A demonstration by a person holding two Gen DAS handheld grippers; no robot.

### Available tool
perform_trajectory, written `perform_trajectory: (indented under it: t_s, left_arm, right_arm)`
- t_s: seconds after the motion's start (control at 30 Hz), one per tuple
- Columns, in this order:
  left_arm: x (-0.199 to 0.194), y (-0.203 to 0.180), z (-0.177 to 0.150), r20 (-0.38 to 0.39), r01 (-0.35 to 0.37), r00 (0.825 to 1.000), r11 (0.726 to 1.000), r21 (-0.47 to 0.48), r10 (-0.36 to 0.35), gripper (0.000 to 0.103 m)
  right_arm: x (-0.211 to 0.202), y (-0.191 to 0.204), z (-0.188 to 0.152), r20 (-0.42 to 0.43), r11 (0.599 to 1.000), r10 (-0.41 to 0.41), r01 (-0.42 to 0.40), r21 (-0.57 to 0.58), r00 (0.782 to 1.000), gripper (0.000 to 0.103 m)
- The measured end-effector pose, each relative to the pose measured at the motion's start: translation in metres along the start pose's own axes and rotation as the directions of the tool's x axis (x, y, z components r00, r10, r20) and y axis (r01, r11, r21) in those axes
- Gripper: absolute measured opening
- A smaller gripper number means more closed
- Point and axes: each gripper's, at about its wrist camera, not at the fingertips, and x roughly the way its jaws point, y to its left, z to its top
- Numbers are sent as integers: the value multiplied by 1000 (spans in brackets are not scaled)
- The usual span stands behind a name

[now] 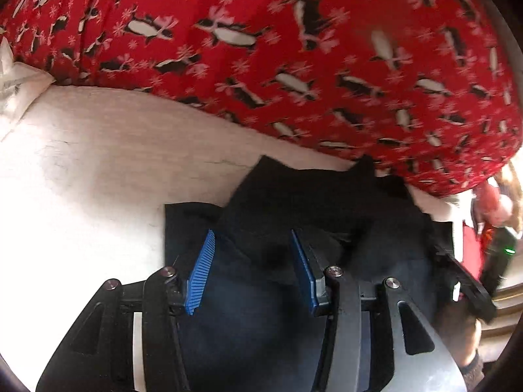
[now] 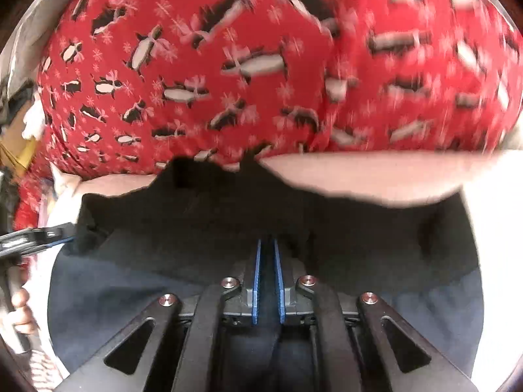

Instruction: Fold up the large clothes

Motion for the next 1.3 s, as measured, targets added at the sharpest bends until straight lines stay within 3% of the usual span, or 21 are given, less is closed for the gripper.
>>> perform_trajectory:
  t_s: [0.1,0.13,0.17,0.23,0.3,0.4,0.47,0.5,0.53,0.63,0.7,0.73,0.8,0.87,0.9,0.97,1.0,1.07,1.17,1.23,1.3]
  left_arm:
    - [3,2,-1,-20,14,1000,1000,16,-14,50]
    - [4,1,-2,-22,17,1000,1000,25,-16,52]
    - [4,0,-3,-23,21,1000,999,35,-21,52]
    - [5,-3,-4,-15,47,999,997,61,-46,60]
    - [9,-6,-5,-16,51,999,997,53,-50,67]
    - [16,-20,-5,4,1,1000,998,65,-1,66]
    - [13,-21,-8,11,-42,999,996,81,41,36]
    - [12,-19,-7,14,-33,999,996,83,32,12]
    - [9,-14,-5,26,-26,999,997,70,24,10]
    - [-11,4,6,131,-47,990,999,21,44,9]
    - [-10,26,15,132,-37,990,997,-66,45,8]
    - [-5,35,17,115,-36,992,994,-104,48,8]
    - [1,53,16,97,-50,993,980,-191,69,7]
    - [0,78,15,94,17,996,958,-286,11,7]
    - [-1,94,14,95,112,992,929,-352,-84,7]
    - [-11,112,8,124,222,974,886,-407,-188,7]
    - [-17,113,6,130,246,969,884,-398,-211,7]
    - [-34,103,1,136,293,955,902,-318,-262,7]
    - [-50,72,-11,139,322,944,930,-177,-301,13]
    - [-47,46,-21,118,236,967,968,-89,-225,26]
    - [-25,27,-31,49,48,998,998,-36,-46,26]
  right_arm:
    - [-30,-16,0,95,989,107,-116,89,990,12]
    - [-41,-25,1,131,983,124,-139,117,984,20]
    - [-50,-34,3,162,981,110,-134,143,981,35]
    - [-67,-57,5,213,979,6,-50,198,977,51]
    - [-75,-78,6,224,972,-100,47,232,969,51]
    - [-63,-100,3,151,956,-133,86,282,980,51]
    - [-49,-100,1,102,956,-173,143,256,980,48]
    - [-45,-97,-2,93,963,-160,135,235,983,40]
    - [-40,-94,-1,70,970,-140,123,210,988,11]
    - [-61,-93,-3,192,979,-88,49,199,977,10]
    - [-84,-106,-4,297,967,-59,-19,253,953,10]
    - [-87,-119,-5,315,951,-37,-63,302,948,10]
    - [-74,-135,-9,250,935,-53,-40,354,967,10]
    - [-47,-142,-17,117,931,-90,42,363,989,10]
    - [-41,-143,-21,94,927,-91,50,373,991,10]
    - [-49,-143,-23,144,924,-70,10,383,987,18]
    - [-57,-142,-23,161,917,-90,19,398,983,19]
    - [-76,-134,-24,225,917,-109,11,398,968,20]
    - [-103,-108,-30,336,951,3,-107,291,942,20]
    - [-102,-87,-38,331,963,66,-147,224,941,25]
    - [-83,-78,-43,256,975,42,-96,202,966,32]
